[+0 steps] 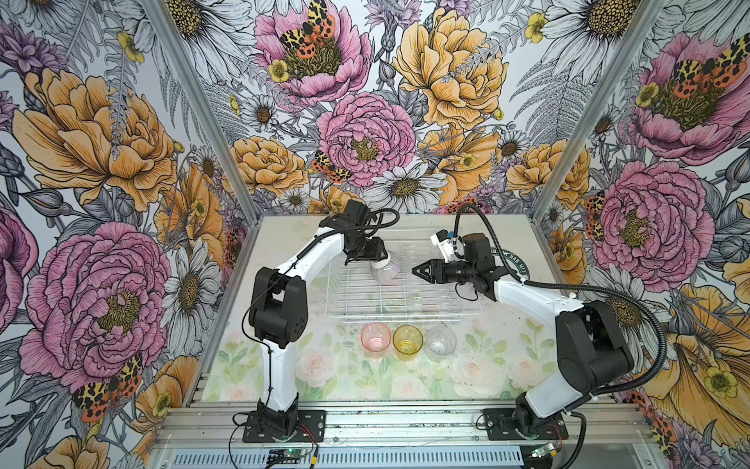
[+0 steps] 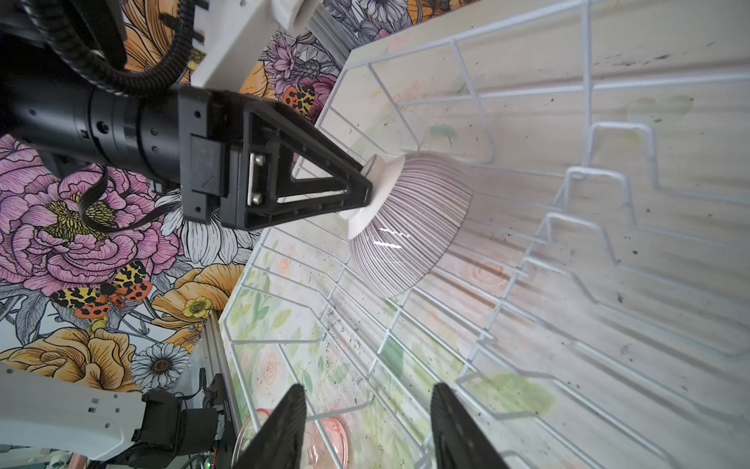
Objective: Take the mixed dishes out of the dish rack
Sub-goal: 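Lift the striped bowl with the left gripper toward the right gripper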
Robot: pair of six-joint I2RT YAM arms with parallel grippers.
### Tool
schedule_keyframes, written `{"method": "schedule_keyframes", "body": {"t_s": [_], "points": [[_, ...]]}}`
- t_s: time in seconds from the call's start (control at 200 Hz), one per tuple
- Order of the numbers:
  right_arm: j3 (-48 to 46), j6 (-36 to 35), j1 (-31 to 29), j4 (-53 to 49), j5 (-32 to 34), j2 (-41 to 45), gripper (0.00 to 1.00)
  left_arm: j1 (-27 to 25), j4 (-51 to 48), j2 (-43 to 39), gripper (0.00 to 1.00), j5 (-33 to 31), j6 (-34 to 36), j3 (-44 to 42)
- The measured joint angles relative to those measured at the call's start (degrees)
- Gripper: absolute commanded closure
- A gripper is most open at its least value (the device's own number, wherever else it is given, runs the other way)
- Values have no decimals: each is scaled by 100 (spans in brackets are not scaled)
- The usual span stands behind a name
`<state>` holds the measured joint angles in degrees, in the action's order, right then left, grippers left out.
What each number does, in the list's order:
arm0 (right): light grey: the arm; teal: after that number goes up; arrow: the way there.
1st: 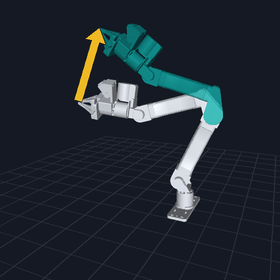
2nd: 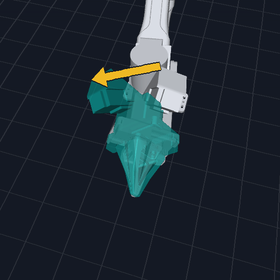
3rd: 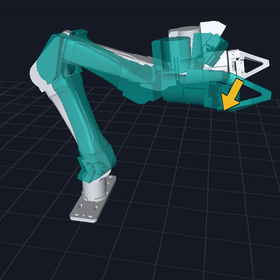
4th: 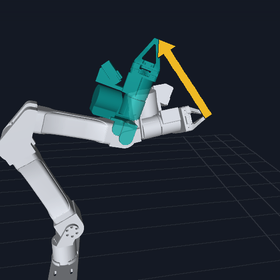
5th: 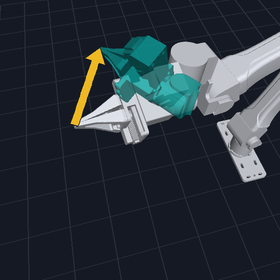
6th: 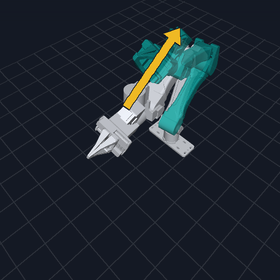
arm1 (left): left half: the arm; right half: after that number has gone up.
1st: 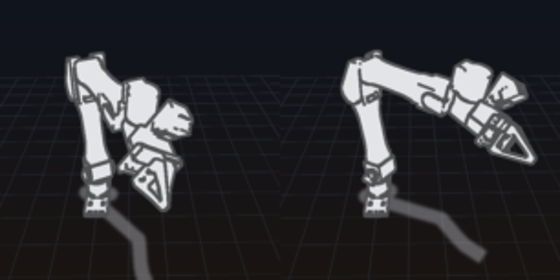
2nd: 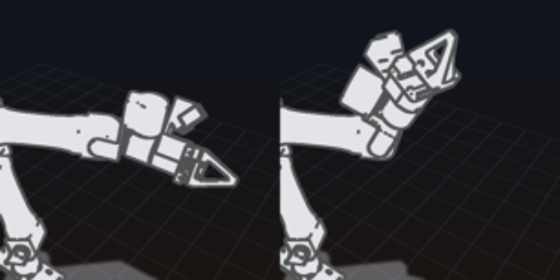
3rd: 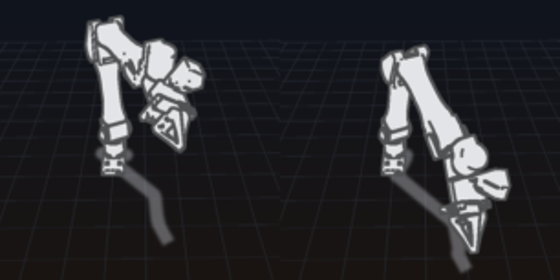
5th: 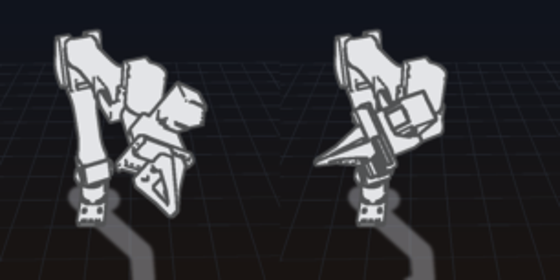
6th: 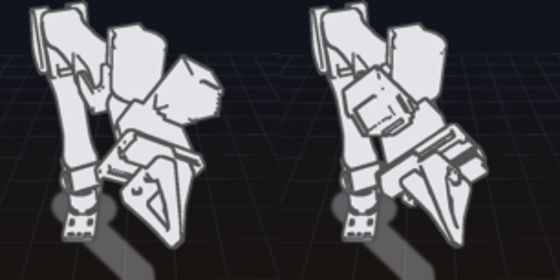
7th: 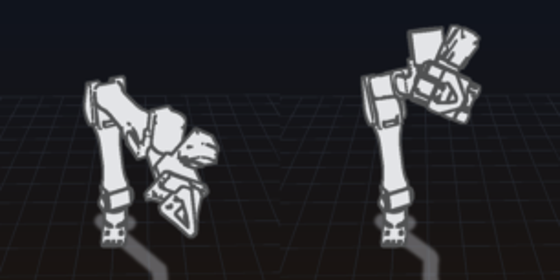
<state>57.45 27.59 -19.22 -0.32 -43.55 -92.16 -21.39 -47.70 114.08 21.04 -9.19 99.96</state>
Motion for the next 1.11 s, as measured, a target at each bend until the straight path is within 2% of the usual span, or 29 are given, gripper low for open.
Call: {"method": "schedule_keyframes", "body": {"t_s": [0.18, 0.44, 0.716, 1.106], "points": [[-68, 227, -11, 372, -227, -101, 50, 133, 385, -236, 66, 490, -157, -319], [-271, 758, -33, 1270, -586, -210, 56, 181, 852, -376, 66, 1086, -393, -566], [-485, 1207, -37, 2048, -774, -247, 57, 258, 1495, -577, 67, 1729, -737, -925], [-638, 1670, -37, 2990, -883, -249, 58, 289, 2282, -599, 67, 2321, -1213, -1213]]}}
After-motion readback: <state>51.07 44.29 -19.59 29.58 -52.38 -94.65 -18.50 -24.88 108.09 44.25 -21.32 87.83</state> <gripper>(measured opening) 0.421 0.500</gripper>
